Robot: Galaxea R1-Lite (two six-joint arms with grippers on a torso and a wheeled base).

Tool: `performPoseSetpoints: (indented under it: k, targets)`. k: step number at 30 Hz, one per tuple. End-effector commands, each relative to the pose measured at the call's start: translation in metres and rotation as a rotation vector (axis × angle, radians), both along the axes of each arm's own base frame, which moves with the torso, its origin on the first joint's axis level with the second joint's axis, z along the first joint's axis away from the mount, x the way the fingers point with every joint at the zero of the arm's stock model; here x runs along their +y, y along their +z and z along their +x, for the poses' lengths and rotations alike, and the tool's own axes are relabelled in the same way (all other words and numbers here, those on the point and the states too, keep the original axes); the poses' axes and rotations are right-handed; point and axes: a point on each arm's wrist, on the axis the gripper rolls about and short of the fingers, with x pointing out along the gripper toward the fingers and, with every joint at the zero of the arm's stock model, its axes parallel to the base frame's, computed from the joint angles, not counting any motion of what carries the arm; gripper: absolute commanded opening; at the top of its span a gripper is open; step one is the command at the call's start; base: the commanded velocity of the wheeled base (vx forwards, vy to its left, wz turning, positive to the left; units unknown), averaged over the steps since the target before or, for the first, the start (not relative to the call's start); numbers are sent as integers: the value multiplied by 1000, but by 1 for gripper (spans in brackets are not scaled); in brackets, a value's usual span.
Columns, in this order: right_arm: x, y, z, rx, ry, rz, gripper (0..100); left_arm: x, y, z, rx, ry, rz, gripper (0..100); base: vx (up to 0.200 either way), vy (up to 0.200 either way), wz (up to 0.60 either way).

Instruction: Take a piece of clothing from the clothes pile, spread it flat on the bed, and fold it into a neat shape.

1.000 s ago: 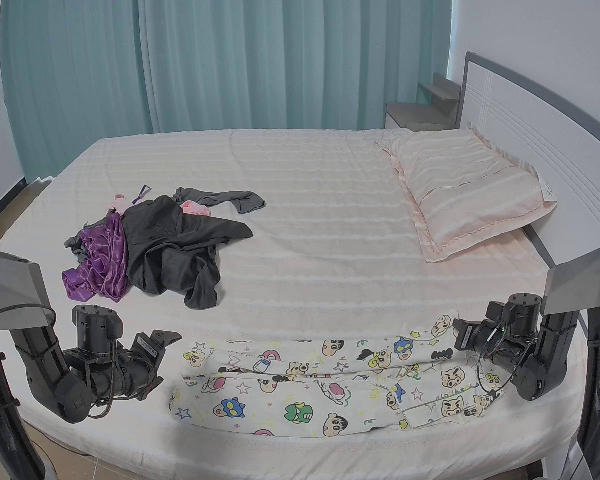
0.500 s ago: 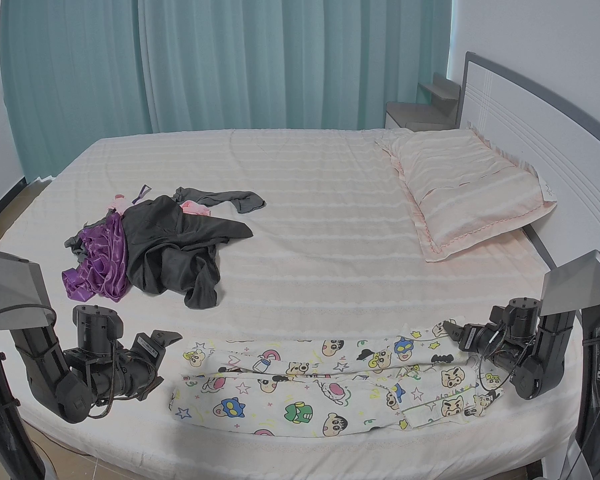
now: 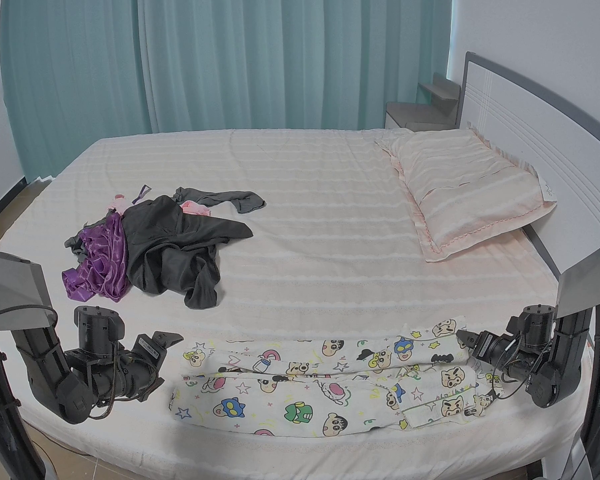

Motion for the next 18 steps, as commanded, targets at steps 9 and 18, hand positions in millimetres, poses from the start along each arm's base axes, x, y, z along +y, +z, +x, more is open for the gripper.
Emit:
performPoseSetpoints:
  k: [9,18]
  targets:
    - [22,-10,-4,51,112,75,100,0,-1,0,3,-2,1,100,0,0,0]
    - [21,-18,7,64,105,78,0,-1,-1,0,4,-5,3,100,0,0,0]
